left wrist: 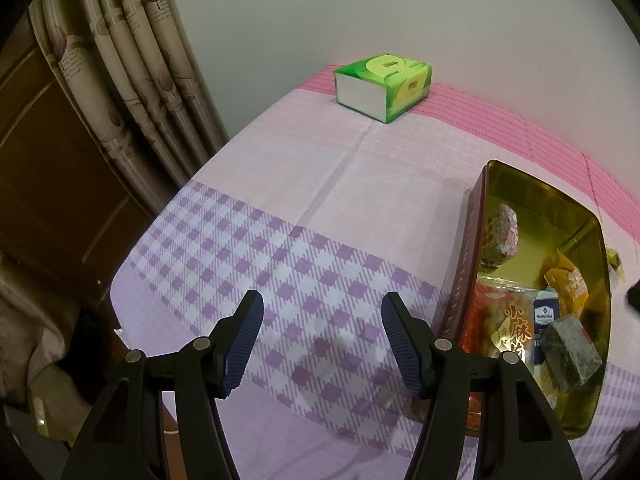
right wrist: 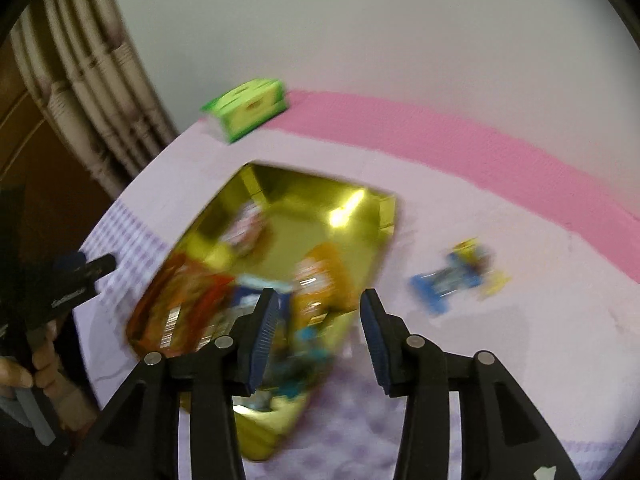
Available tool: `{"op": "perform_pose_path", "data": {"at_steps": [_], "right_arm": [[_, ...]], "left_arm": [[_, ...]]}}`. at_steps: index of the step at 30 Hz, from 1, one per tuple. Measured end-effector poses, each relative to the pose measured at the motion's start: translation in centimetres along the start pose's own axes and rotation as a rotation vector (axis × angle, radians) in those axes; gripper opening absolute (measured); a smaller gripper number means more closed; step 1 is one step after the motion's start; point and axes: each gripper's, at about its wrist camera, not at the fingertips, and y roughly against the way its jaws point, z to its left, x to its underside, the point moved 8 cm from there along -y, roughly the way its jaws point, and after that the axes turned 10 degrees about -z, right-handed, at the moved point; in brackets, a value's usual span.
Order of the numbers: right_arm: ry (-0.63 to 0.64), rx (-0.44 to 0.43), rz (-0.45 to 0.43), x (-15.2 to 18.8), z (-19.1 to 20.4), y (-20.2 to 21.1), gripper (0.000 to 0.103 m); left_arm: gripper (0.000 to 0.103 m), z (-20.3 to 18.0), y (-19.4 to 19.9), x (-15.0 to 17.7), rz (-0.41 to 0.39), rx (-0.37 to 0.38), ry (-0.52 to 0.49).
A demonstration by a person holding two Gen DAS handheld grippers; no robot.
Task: Organize snacks
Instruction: 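Open the right gripper and move it to the yellow-wrapped cake, then grasp the yellow-wrapped cake with the right gripper while the left grasps the blue-wrapped candy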
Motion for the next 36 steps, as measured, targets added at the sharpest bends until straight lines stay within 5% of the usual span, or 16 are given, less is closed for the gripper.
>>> {"op": "perform_pose_path", "data": {"at_steps": [10, 23, 26, 36], "right_arm": [[-0.013, 0.126, 0.047, -1.8, -12.7, -3.0, 0.041], [0.054, -0.011, 0.13, -0.8, -13.6, -9.2, 0.039], [0.075, -0.014, 0.126, -0.2, -13.8, -9.5, 0.028], [0.043, 0.086, 0.046, 1.8, -16.5, -6.6, 0.023]], "left_arm": [[0.062, -1.0, 0.1, 0.0, -0.027, 0.023, -0.049], [0.063, -3.9, 1.2, -0.8, -0.075, 0.149, -0.079], [0.063, -5.1, 1.6, -1.4, -0.083, 0.161, -0.094], [0.063, -14.2, 3.8, -3.4, -0.127, 0.283, -0.246]]}}
